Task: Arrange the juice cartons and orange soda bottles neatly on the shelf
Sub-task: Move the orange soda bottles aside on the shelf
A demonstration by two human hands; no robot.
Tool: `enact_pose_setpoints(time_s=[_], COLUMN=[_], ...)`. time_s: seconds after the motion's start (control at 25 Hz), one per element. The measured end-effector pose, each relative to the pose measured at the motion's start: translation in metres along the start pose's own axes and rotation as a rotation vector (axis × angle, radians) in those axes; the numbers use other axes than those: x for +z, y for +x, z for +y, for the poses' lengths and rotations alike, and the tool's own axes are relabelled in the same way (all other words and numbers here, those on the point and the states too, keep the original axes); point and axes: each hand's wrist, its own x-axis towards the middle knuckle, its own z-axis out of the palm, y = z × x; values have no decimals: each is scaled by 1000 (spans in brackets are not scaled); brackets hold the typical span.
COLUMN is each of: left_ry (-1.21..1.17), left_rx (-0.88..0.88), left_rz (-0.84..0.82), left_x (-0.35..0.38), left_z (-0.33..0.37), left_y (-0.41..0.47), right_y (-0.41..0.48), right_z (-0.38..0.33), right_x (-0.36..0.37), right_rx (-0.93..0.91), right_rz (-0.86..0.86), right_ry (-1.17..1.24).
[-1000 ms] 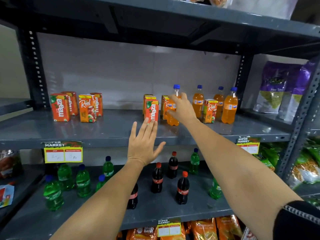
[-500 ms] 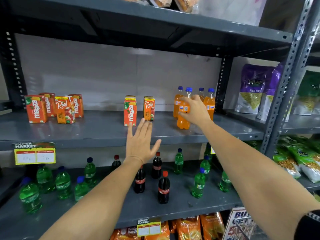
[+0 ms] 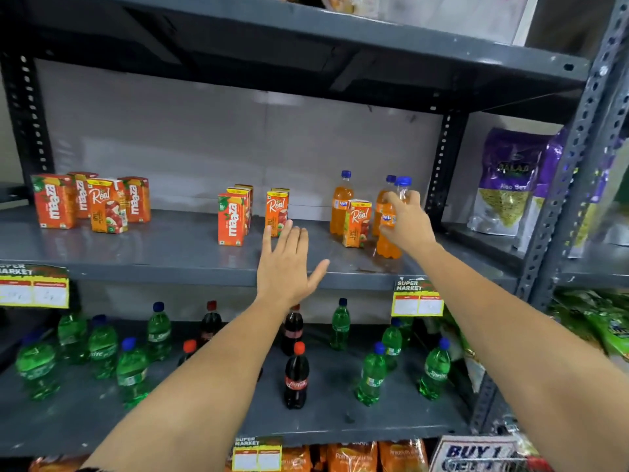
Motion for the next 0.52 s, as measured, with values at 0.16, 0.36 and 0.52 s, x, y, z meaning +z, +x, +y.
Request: enact_pose_setpoints(time_s=[0.16, 0.36, 0.52], left_ry=[30, 41, 70], left_rx=[-3, -10, 3], left_rz=[13, -4, -10], left_x=[2, 2, -1], left_z=[0, 0, -7], left_y=[0, 0, -5], right_y=[-1, 19, 61], right_z=[-3, -31, -58], right_x=[0, -16, -7], right_rx=[-5, -375, -367], right_rz=[229, 326, -252], right_ry=[-111, -113, -208])
